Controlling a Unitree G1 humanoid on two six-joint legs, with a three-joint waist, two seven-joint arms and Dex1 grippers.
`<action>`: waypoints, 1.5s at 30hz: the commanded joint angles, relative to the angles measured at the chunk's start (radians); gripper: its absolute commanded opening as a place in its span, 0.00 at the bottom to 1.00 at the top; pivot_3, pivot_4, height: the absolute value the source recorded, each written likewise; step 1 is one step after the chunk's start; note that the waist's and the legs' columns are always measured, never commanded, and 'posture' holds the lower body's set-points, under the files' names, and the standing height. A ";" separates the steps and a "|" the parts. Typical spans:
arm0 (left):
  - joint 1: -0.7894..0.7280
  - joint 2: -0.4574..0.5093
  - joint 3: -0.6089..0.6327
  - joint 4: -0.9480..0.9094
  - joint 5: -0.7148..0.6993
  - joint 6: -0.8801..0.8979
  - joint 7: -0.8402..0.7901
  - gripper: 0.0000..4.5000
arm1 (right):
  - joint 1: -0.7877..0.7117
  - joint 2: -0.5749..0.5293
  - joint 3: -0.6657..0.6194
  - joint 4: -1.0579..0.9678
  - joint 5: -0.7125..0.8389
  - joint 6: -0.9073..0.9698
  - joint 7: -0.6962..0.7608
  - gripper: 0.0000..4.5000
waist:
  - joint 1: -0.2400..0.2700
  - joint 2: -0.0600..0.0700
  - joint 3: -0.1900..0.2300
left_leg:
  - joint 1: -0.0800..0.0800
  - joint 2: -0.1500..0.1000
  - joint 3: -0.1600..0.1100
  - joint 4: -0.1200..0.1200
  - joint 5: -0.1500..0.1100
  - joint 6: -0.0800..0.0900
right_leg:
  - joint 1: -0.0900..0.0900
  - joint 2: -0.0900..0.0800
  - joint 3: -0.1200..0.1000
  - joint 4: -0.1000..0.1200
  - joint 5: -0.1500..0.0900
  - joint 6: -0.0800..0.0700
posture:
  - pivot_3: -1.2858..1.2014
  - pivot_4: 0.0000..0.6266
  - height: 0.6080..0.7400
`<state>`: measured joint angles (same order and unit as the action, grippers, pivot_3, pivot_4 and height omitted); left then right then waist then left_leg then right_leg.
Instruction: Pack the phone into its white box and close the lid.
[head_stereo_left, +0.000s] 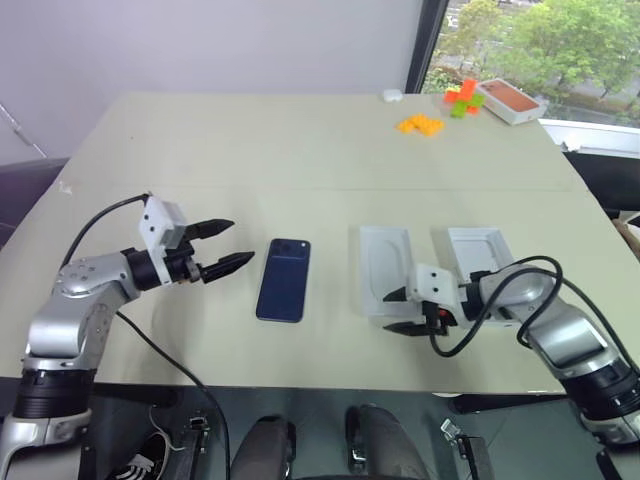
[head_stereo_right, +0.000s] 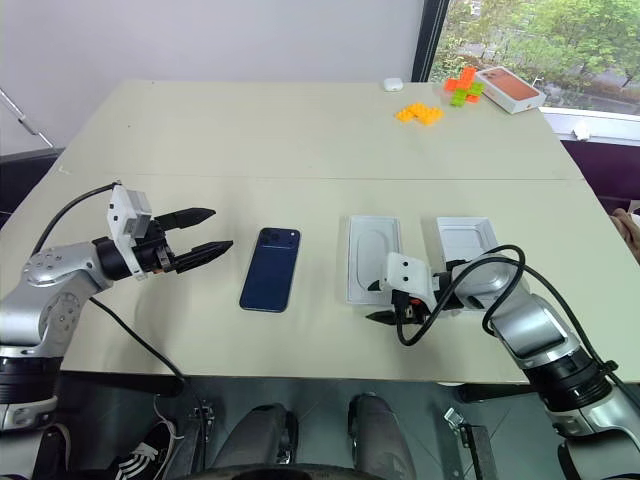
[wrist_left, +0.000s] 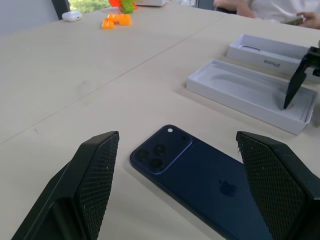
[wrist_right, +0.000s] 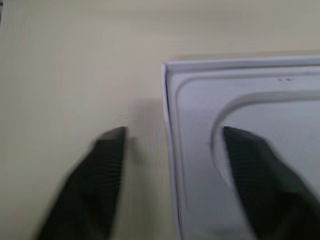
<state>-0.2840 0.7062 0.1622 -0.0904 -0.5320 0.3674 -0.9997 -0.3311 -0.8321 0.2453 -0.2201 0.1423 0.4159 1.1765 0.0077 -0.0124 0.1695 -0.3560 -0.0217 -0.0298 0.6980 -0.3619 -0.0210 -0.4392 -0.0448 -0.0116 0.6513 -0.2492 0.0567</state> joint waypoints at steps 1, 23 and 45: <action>0.001 0.007 0.022 -0.020 -0.011 0.016 0.011 0.88 | -0.044 0.008 -0.033 -0.013 0.032 -0.006 0.006 0.99 | -0.001 0.000 0.000 | 0.000 0.000 0.000 0.000 0.000 0.000 | 0.000 0.000 0.000 0.000 0.000 0.000 | 0.52 0.24 1.00; -0.252 0.034 0.054 0.205 -0.251 0.942 0.294 0.88 | -0.376 0.331 0.153 0.270 -0.205 -0.363 -0.191 0.01 | -0.023 0.000 0.000 | -0.001 -0.001 0.000 0.000 0.004 -0.006 | -0.003 0.000 -0.001 0.005 0.000 0.000 | 0.52 0.24 1.00; -0.348 -0.195 0.132 0.192 -0.310 1.247 0.605 0.88 | -0.384 0.420 0.294 0.411 -0.422 -0.415 -0.193 0.01 | -0.023 -0.001 0.000 | 0.003 -0.001 -0.001 0.001 0.008 -0.015 | -0.004 0.000 0.000 0.013 0.001 -0.001 | 0.52 0.24 1.00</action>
<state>-0.6235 0.5140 0.2916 0.1068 -0.8294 1.6061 -0.4209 -0.6969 -0.4198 0.5415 0.1932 -0.2725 0.0148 0.9910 -0.0154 -0.0134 0.1696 -0.3533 -0.0228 -0.0314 0.6992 -0.3535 -0.0360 -0.4429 -0.0448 -0.0116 0.6648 -0.2483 0.0556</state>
